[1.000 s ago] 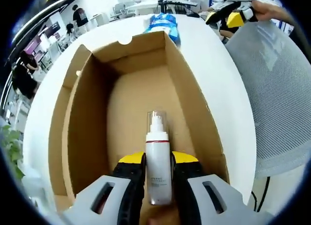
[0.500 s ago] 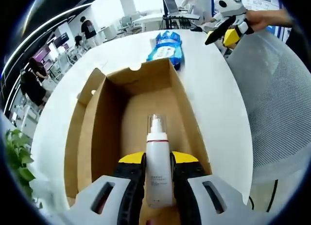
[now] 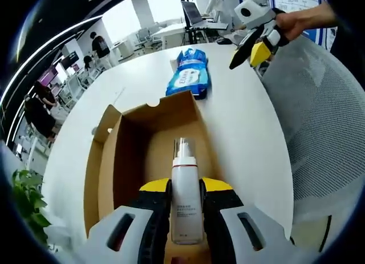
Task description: Operate the shoe box by opening the lid, removing the specified soft item, and placing it in the target area until the item is outside and the box remains undamaged.
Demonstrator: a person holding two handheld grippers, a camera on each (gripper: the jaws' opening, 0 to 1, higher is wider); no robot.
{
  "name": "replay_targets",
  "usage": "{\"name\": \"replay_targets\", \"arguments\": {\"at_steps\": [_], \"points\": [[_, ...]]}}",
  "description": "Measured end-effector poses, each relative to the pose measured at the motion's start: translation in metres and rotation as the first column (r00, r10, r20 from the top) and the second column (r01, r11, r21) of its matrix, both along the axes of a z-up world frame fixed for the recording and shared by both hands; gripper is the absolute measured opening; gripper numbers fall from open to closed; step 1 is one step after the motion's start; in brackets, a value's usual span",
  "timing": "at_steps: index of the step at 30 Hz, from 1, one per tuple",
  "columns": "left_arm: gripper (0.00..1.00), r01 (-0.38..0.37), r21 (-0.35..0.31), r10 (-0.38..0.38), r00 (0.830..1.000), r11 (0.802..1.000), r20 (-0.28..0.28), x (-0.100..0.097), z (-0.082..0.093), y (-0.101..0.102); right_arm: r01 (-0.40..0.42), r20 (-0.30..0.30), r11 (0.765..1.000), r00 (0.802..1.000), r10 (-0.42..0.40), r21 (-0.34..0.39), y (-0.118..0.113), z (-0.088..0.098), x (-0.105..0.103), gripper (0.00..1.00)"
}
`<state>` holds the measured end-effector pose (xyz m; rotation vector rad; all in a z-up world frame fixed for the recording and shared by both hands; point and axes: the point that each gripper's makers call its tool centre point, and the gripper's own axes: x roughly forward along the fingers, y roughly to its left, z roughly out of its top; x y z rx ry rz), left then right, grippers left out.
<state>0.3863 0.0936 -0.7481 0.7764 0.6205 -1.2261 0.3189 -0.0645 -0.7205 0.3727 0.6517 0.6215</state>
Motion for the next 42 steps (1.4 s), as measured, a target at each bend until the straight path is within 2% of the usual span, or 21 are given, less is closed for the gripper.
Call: {"name": "replay_targets", "arguments": {"at_steps": [10,18,21,28,33,38,42], "points": [[0.19,0.025,-0.036,-0.024,0.999,0.999,0.036,-0.006,0.018,-0.014,-0.027,-0.019,0.993,0.999,0.029,0.114,0.029,0.012,0.024,0.38],[0.19,0.065,-0.073,-0.059,0.995,0.995,0.076,-0.013,0.037,-0.03,-0.034,-0.056,0.98,0.997,0.046,0.197,0.038,0.014,0.037,0.38],[0.19,0.08,-0.093,-0.072,0.994,0.992,0.086,-0.016,0.045,-0.038,-0.041,-0.07,0.973,0.996,0.058,0.228,0.041,0.015,0.037,0.38],[0.19,0.158,-0.1,-0.146,0.982,0.982,0.121,-0.03,0.059,-0.062,-0.031,-0.108,0.933,0.991,0.074,0.358,0.045,0.023,0.037,0.4],[0.19,0.201,-0.106,-0.185,0.973,0.974,0.14,-0.038,0.065,-0.075,-0.053,-0.11,0.935,0.989,0.098,0.351,0.046,0.021,0.032,0.41],[0.19,0.232,-0.122,-0.215,0.966,0.965,0.141,-0.044,0.07,-0.086,-0.056,-0.106,0.918,0.989,0.106,0.393,0.044,0.026,0.031,0.4],[0.19,0.254,-0.119,-0.237,0.961,0.96,0.144,-0.049,0.07,-0.091,-0.089,-0.091,0.906,0.986,0.138,0.413,0.047,0.031,0.027,0.4]]}}
